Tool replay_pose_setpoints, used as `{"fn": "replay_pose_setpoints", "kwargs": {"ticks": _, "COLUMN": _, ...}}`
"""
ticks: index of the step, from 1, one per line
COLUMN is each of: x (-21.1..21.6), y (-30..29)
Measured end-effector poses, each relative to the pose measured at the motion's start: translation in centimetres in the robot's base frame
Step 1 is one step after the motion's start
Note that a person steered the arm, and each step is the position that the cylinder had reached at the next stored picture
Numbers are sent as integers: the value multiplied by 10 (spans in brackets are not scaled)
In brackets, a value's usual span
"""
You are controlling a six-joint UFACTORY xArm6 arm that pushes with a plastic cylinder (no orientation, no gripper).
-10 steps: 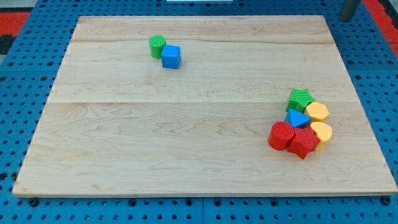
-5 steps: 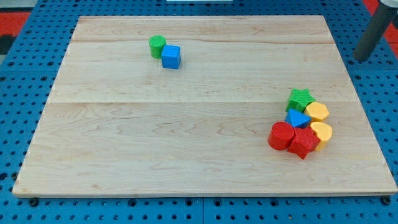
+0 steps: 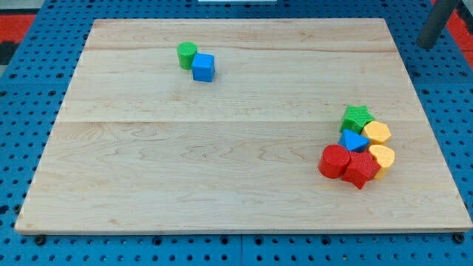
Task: Point your arm to the blue cube
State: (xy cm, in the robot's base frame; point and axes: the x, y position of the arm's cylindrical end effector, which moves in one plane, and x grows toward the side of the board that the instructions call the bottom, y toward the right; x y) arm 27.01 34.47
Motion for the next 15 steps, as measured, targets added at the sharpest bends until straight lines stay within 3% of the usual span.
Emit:
{"fn": "replay_pose_setpoints", "kwargs": {"ticks": 2, "x": 6, "y": -2}}
{"fn": "replay_pose_setpoints", "kwargs": {"ticks": 3, "x": 60, "y": -57}}
{"fn": "replay_pose_setpoints", "kwargs": {"ticks": 4, "x": 79, "y": -85}}
{"fn": "replay_pose_setpoints", "kwargs": {"ticks": 5, "x": 79, "y": -96}}
{"fn": "replay_pose_setpoints", "kwargs": {"ticks": 6, "x": 81, "y": -188}}
{"fn": "replay_pose_setpoints", "kwargs": {"ticks": 7, "x": 86, "y": -181}}
{"fn": "replay_pose_setpoints", "kwargs": {"ticks": 9, "x": 45, "y": -177}}
{"fn": "replay_pose_setpoints", "kwargs": {"ticks": 10, "x": 40, "y": -233}}
{"fn": "replay_pose_setpoints", "kwargs": {"ticks": 12, "x": 39, "y": -249}}
{"fn": "replay_pose_setpoints", "kwargs": {"ticks": 13, "x": 30, "y": -316}}
{"fn": "replay_pose_setpoints", "kwargs": {"ticks": 15, "x": 27, "y": -372}}
